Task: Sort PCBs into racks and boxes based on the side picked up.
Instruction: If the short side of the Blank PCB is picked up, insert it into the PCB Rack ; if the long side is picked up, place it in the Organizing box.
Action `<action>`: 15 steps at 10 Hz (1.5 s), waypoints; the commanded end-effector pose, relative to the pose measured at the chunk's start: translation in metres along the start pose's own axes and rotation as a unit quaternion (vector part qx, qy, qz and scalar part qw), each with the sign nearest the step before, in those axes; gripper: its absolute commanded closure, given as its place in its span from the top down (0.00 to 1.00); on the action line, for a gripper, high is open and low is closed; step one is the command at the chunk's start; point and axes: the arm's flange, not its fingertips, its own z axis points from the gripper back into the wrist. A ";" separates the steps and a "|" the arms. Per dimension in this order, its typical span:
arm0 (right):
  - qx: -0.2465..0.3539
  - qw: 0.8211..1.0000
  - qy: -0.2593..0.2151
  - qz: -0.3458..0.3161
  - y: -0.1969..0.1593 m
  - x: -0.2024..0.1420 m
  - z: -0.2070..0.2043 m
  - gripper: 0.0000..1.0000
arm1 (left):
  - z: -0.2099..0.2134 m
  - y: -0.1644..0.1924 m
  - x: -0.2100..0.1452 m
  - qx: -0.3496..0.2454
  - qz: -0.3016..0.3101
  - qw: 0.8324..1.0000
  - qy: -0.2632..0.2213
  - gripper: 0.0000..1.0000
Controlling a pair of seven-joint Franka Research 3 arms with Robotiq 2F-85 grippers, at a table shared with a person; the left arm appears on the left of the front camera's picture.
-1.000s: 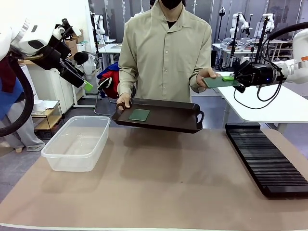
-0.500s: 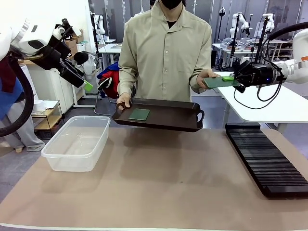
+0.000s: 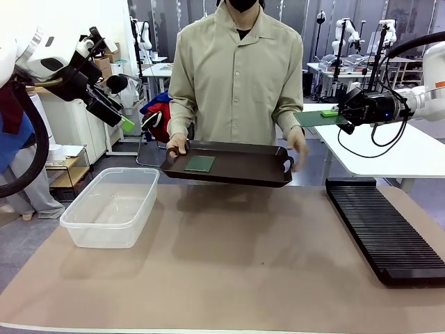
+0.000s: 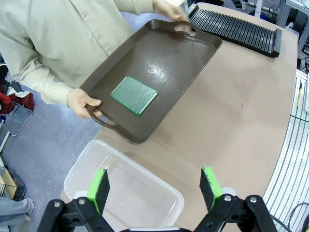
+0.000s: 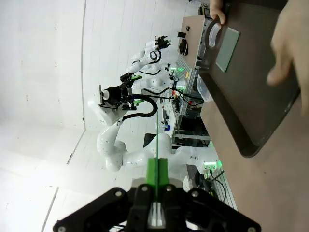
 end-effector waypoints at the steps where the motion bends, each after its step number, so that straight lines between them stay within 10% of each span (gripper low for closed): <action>1: 0.000 1.000 0.000 0.002 0.001 0.000 0.000 0.00 | 0.000 0.001 -0.002 -0.006 -0.007 1.000 0.003 1.00; 9: -0.003 0.995 0.042 0.092 0.016 -0.005 0.011 0.02 | 0.000 0.001 -0.002 -0.006 -0.007 1.000 0.003 1.00; 15: -0.054 0.891 0.138 0.430 0.070 -0.039 0.059 0.02 | 0.000 0.001 -0.002 -0.006 -0.007 1.000 0.003 1.00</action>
